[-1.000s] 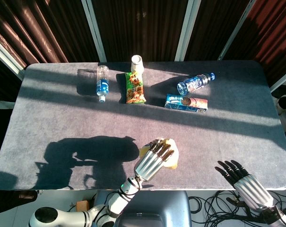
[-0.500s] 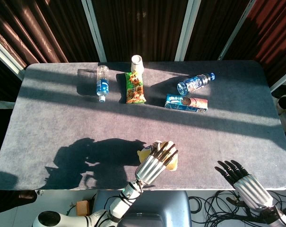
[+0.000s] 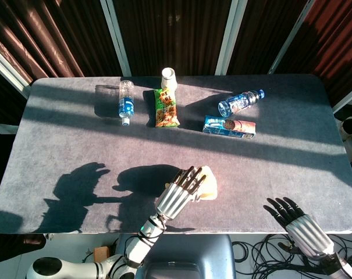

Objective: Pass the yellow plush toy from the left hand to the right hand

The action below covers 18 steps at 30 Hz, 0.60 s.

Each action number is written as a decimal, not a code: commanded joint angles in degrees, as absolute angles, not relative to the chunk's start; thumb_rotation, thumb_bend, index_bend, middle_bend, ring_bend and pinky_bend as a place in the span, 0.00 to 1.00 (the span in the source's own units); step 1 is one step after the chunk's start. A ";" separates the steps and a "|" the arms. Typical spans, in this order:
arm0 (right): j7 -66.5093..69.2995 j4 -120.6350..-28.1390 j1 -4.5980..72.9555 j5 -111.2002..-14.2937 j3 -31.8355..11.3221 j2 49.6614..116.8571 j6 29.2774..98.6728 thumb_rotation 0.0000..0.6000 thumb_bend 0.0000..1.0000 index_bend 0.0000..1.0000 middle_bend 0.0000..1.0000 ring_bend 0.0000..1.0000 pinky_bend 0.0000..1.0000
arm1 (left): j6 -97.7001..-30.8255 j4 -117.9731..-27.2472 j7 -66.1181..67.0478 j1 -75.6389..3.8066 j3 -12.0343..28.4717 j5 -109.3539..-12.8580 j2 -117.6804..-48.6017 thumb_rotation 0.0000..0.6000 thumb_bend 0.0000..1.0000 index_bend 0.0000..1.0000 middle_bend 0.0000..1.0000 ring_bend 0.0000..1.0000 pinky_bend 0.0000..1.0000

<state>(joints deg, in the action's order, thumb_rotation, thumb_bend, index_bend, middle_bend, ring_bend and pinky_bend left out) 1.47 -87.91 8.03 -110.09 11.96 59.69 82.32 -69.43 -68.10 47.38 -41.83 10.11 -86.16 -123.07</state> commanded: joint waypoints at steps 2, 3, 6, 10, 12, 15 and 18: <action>1.11 -87.93 7.97 -110.14 12.02 59.80 82.24 1.00 0.08 0.00 0.00 0.00 0.07 | -70.73 -78.30 52.52 -38.49 8.29 -85.26 -114.73 1.00 0.27 0.00 0.00 0.00 0.23; 1.02 -87.94 7.96 -110.15 12.01 59.84 82.26 1.00 0.08 0.00 0.00 0.00 0.07 | -70.87 -80.64 52.68 -38.00 7.97 -85.32 -112.56 1.00 0.27 0.00 0.00 0.00 0.24; 0.61 -87.96 7.93 -110.03 11.95 60.02 82.11 1.00 0.08 0.00 0.00 0.00 0.07 | -70.47 -90.49 53.87 -35.89 6.93 -83.77 -103.51 1.00 0.26 0.00 0.00 0.01 0.28; -0.21 -88.15 8.07 -109.49 11.58 60.48 81.55 1.00 0.08 0.00 0.00 0.00 0.07 | -70.56 -107.48 56.24 -31.38 3.87 -78.60 -87.98 1.00 0.27 0.00 0.00 0.07 0.29; -0.58 -88.26 8.15 -109.13 11.37 60.76 81.19 1.00 0.08 0.00 0.00 0.00 0.07 | -72.04 -112.37 54.84 -29.18 1.60 -79.19 -81.94 1.00 0.27 0.00 0.00 0.08 0.31; -0.80 -88.65 8.62 -108.79 11.27 60.81 80.14 1.00 0.08 0.00 0.00 0.00 0.07 | -77.09 -112.97 46.18 -24.80 -3.21 -86.76 -74.59 1.00 0.27 0.00 0.00 0.13 0.33; 0.49 -88.98 9.47 -109.12 11.36 60.66 79.40 1.00 0.08 0.00 0.00 0.00 0.07 | -85.80 -105.62 33.05 -19.72 -7.21 -96.00 -71.97 1.00 0.27 0.00 0.02 0.15 0.33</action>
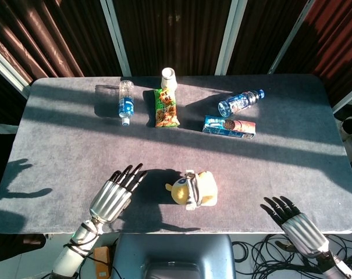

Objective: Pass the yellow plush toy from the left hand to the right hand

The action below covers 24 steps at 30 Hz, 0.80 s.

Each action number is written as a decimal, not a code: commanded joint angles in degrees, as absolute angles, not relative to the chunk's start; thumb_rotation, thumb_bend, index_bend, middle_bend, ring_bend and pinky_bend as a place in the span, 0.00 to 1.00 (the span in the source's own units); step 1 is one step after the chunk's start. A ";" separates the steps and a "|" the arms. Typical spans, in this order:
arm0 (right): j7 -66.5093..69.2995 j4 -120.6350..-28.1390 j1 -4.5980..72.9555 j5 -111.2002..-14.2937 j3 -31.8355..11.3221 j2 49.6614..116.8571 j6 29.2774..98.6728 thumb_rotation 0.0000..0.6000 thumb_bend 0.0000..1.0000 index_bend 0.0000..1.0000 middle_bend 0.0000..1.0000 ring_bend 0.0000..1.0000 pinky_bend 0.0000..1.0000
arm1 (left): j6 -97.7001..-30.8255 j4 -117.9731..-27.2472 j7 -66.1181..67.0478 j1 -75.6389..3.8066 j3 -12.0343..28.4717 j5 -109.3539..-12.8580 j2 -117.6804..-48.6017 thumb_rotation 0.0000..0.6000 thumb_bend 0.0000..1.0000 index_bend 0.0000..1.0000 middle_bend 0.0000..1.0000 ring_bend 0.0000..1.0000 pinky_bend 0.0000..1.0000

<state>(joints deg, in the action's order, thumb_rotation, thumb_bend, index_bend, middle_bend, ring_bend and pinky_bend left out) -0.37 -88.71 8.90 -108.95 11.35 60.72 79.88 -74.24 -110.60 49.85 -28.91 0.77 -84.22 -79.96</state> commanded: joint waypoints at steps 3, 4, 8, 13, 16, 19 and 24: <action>0.38 -89.03 9.86 -108.92 10.57 61.99 79.42 1.00 0.08 0.00 0.00 0.00 0.07 | -91.38 -98.23 24.32 -16.60 -9.14 -100.68 -71.56 1.00 0.27 0.00 0.04 0.16 0.34; -0.14 -89.30 10.15 -108.93 10.28 62.70 79.03 1.00 0.08 0.00 0.00 0.00 0.07 | -92.65 -96.25 22.67 -15.83 -9.30 -101.61 -71.70 1.00 0.27 0.00 0.04 0.16 0.34; -1.83 -91.86 12.26 -109.64 9.77 64.06 75.96 1.00 0.08 0.00 0.00 0.00 0.07 | -95.91 -91.55 19.74 -13.85 -8.35 -103.05 -73.48 1.00 0.27 0.00 0.05 0.16 0.34; -4.62 -95.69 15.84 -111.54 6.47 68.59 74.43 1.00 0.08 0.00 0.00 0.00 0.07 | -96.46 -88.48 21.89 -11.83 -5.81 -100.31 -75.84 1.00 0.27 0.00 0.07 0.17 0.34; -4.61 -96.71 18.09 -110.97 3.55 73.03 73.66 1.00 0.08 0.00 0.00 0.00 0.07 | -95.78 -89.09 21.90 -11.27 -5.49 -99.72 -75.75 1.00 0.27 0.00 0.07 0.17 0.34; -6.08 -97.59 20.32 -108.00 0.59 77.10 70.82 1.00 0.08 0.00 0.00 0.00 0.07 | -95.29 -89.43 20.46 -10.79 -5.87 -99.99 -74.73 1.00 0.27 0.00 0.07 0.17 0.34; -17.17 -99.90 23.50 -97.77 -4.29 82.15 61.88 1.00 0.08 0.00 0.00 0.00 0.07 | -95.25 -89.88 18.11 -9.82 -5.54 -99.53 -73.57 1.00 0.27 0.00 0.07 0.17 0.34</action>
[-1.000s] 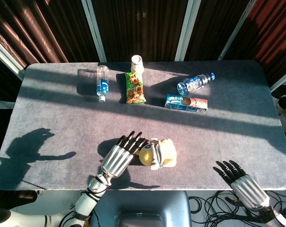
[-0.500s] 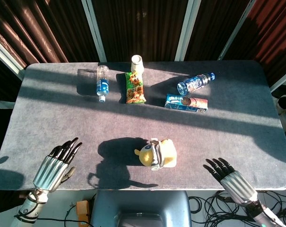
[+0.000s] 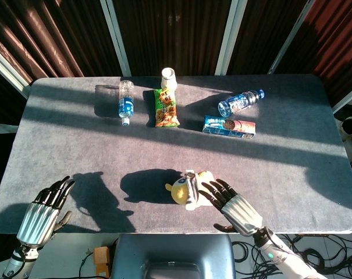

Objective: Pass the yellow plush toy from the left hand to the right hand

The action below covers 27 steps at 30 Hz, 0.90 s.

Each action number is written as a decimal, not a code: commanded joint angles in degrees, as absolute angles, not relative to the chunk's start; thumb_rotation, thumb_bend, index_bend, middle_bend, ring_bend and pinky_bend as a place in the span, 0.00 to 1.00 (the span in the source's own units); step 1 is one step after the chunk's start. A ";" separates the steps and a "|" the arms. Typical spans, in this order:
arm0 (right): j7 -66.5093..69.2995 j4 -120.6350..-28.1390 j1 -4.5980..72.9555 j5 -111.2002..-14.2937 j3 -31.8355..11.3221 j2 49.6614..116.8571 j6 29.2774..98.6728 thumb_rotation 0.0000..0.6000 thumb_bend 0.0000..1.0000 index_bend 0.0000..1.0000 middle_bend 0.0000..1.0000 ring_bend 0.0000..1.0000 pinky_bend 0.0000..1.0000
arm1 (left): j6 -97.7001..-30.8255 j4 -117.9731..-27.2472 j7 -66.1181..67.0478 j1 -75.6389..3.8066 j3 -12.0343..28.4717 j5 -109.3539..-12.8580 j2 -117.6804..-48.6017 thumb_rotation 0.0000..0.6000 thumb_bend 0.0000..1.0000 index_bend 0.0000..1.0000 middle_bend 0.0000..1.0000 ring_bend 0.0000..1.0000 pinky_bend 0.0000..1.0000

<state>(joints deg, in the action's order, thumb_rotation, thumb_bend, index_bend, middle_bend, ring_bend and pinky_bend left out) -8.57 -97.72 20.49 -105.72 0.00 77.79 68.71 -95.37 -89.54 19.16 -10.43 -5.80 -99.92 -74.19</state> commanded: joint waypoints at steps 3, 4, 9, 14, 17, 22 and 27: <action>-23.46 -100.58 24.90 -91.45 -6.44 84.83 58.22 1.00 0.08 0.00 0.00 0.00 0.07 | -94.93 -90.09 17.33 -9.57 -5.21 -99.31 -73.21 1.00 0.27 0.00 0.07 0.18 0.34; -26.12 -100.77 25.46 -88.58 -7.20 85.87 56.93 1.00 0.08 0.00 0.00 0.00 0.07 | -94.70 -90.16 17.02 -9.52 -5.10 -99.29 -73.07 1.00 0.27 0.00 0.07 0.18 0.35; -35.30 -100.91 27.37 -78.18 -9.35 88.80 54.60 1.00 0.08 0.00 0.00 0.00 0.07 | -93.67 -90.52 16.18 -9.27 -4.72 -98.89 -72.47 1.00 0.27 0.00 0.07 0.18 0.35; -40.61 -101.53 28.80 -69.37 -9.78 89.36 54.23 1.00 0.08 0.00 0.00 0.00 0.07 | -92.85 -91.11 15.78 -9.00 -4.21 -98.48 -72.07 1.00 0.27 0.00 0.07 0.18 0.35; -42.23 -100.64 29.92 -65.95 -9.96 89.91 54.50 1.00 0.08 0.00 0.00 0.00 0.13 | -92.66 -91.17 16.09 -8.81 -4.01 -98.72 -72.12 1.00 0.27 0.00 0.08 0.18 0.35; -38.49 -96.71 31.15 -64.52 -10.41 92.40 54.83 1.00 0.08 0.08 0.15 0.17 0.32 | -92.15 -91.04 16.84 -8.61 -3.79 -99.17 -72.36 1.00 0.27 0.00 0.08 0.18 0.35; -30.64 -89.26 31.37 -70.77 -9.89 95.64 57.65 1.00 0.09 0.35 0.35 0.43 0.57 | -91.53 -91.24 17.06 -8.42 -3.54 -99.16 -72.22 1.00 0.27 0.00 0.08 0.19 0.35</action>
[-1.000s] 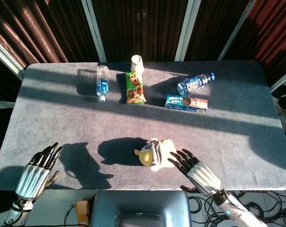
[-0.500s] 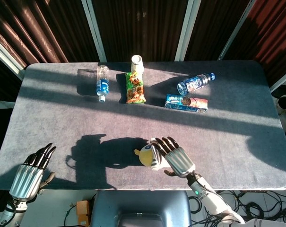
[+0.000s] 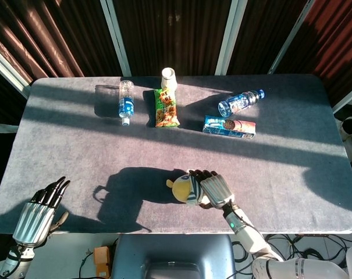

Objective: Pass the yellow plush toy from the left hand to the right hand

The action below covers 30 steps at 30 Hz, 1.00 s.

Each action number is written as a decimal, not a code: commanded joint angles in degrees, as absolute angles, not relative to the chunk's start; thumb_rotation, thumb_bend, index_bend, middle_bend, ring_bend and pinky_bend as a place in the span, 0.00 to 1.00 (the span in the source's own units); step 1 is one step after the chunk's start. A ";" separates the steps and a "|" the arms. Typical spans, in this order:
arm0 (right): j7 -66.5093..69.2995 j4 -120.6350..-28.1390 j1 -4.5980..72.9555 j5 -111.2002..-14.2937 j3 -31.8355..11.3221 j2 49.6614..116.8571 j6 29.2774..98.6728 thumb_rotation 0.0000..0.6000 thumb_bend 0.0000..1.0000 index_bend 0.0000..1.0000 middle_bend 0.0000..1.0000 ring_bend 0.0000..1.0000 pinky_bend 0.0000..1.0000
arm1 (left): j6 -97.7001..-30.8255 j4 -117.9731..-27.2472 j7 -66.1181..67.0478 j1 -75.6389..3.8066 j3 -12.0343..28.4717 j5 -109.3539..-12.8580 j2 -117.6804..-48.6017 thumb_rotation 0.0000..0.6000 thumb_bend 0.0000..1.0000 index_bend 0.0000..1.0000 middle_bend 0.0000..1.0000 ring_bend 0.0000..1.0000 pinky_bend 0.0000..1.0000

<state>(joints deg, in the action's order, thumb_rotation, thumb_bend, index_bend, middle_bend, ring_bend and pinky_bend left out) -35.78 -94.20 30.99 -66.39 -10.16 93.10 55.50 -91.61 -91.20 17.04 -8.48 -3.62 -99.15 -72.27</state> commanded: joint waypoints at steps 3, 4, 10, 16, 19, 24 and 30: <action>-25.82 -84.43 31.05 -75.99 -9.27 97.31 61.31 1.00 0.09 0.55 0.50 0.60 0.73 | -91.49 -91.28 16.86 -8.26 -3.37 -99.24 -72.14 1.00 0.27 0.00 0.08 0.19 0.35; -24.61 -83.30 30.89 -77.41 -9.12 97.56 62.58 1.00 0.09 0.60 0.53 0.63 0.76 | -91.50 -91.29 16.79 -8.20 -3.30 -99.24 -72.13 1.00 0.27 0.00 0.09 0.19 0.35; -19.51 -82.53 28.31 -82.42 -8.56 93.90 70.09 1.00 0.13 0.74 0.61 0.71 0.83 | -91.04 -91.39 16.54 -7.98 -3.04 -99.23 -71.96 1.00 0.27 0.00 0.09 0.19 0.35; -22.78 -88.73 24.70 -77.84 -7.60 84.59 70.32 1.00 0.13 0.73 0.61 0.71 0.83 | -90.42 -91.75 17.21 -7.85 -2.96 -99.44 -71.96 1.00 0.27 0.00 0.09 0.20 0.35; -24.55 -88.30 23.52 -75.82 -7.45 82.24 70.74 1.00 0.13 0.72 0.61 0.70 0.82 | -90.32 -91.83 17.77 -7.75 -2.99 -99.82 -72.02 1.00 0.27 0.00 0.10 0.20 0.35; -23.38 -86.34 22.90 -75.45 -7.73 82.34 71.70 1.00 0.13 0.69 0.61 0.67 0.80 | -90.32 -91.85 17.84 -7.67 -3.01 -100.07 -72.06 1.00 0.27 0.00 0.10 0.20 0.35; -11.90 -78.13 22.93 -73.68 -8.31 82.55 67.43 1.00 0.13 0.48 0.45 0.45 0.61 | -89.48 -91.93 17.73 -7.68 -2.86 -99.74 -71.96 1.00 0.27 0.00 0.10 0.20 0.35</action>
